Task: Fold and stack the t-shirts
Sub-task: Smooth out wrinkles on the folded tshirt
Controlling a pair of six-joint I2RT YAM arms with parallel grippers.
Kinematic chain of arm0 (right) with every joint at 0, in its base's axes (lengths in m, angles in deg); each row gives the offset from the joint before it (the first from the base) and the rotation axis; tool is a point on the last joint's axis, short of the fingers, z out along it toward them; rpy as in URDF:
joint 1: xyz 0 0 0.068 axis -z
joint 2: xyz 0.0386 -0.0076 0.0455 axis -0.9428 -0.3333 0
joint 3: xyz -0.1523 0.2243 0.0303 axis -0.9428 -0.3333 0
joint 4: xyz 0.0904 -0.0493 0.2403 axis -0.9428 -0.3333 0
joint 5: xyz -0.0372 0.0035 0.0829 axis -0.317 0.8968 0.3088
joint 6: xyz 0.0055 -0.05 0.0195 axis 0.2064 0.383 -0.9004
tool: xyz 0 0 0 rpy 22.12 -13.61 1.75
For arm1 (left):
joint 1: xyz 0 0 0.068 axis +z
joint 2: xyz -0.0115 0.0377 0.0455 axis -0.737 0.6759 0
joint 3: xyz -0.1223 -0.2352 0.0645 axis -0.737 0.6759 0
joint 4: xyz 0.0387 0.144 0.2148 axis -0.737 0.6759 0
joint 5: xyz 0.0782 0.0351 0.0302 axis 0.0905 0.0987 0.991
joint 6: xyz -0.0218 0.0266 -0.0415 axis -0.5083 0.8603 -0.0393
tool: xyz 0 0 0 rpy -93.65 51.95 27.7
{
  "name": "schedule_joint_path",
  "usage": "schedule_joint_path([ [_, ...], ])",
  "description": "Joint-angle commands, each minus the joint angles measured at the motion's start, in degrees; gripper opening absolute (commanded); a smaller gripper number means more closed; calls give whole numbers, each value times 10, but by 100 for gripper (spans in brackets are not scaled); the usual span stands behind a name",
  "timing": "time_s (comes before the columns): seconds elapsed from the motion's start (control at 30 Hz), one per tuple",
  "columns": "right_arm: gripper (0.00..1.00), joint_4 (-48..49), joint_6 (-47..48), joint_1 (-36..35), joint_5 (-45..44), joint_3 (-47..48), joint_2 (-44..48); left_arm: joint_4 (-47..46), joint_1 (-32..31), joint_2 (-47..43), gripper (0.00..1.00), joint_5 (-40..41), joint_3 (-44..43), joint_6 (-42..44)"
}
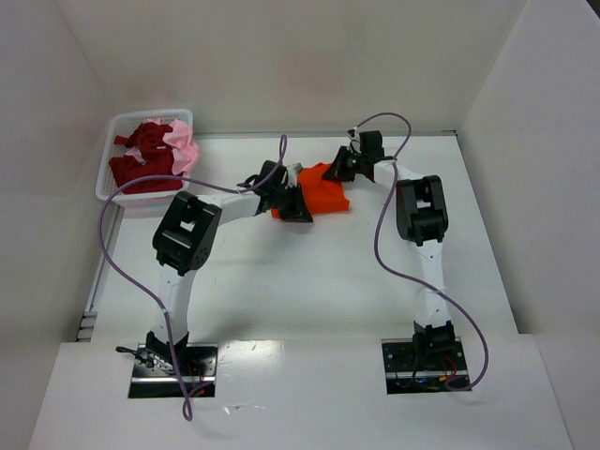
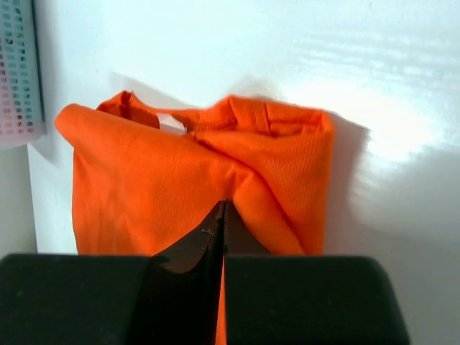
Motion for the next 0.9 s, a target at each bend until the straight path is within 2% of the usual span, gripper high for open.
schedule_joint_path([
  [0.0,3,-17,25,-5,2,58,-24,-24,3,10,12,18,15,-13],
  [0.23,3,-43,31,1,-4,138,-74,-14,3,15,12,12,14,-6],
  [0.33,3,-84,43,6,10,203,-84,-8,3,-15,16,-12,14,7],
  [0.4,9,-104,49,11,11,229,-79,-2,3,-54,22,-18,21,22],
  [0.43,15,-105,49,11,11,229,-55,-2,3,-68,25,-18,29,22],
  [0.47,28,-105,55,11,5,221,-40,-8,3,-80,28,-18,29,30],
  [0.57,39,-105,62,16,-6,184,19,-34,3,-122,42,-1,41,35],
  [0.67,49,-105,62,22,-15,126,76,-45,3,-128,51,15,26,41],
  [0.7,56,-96,68,22,-20,104,92,-38,3,-121,52,24,8,46],
  [0.77,61,-68,68,22,-33,26,140,-38,3,-99,52,50,-4,51],
  [0.87,61,-40,73,22,-51,-63,185,-38,3,-77,51,111,-12,51],
])
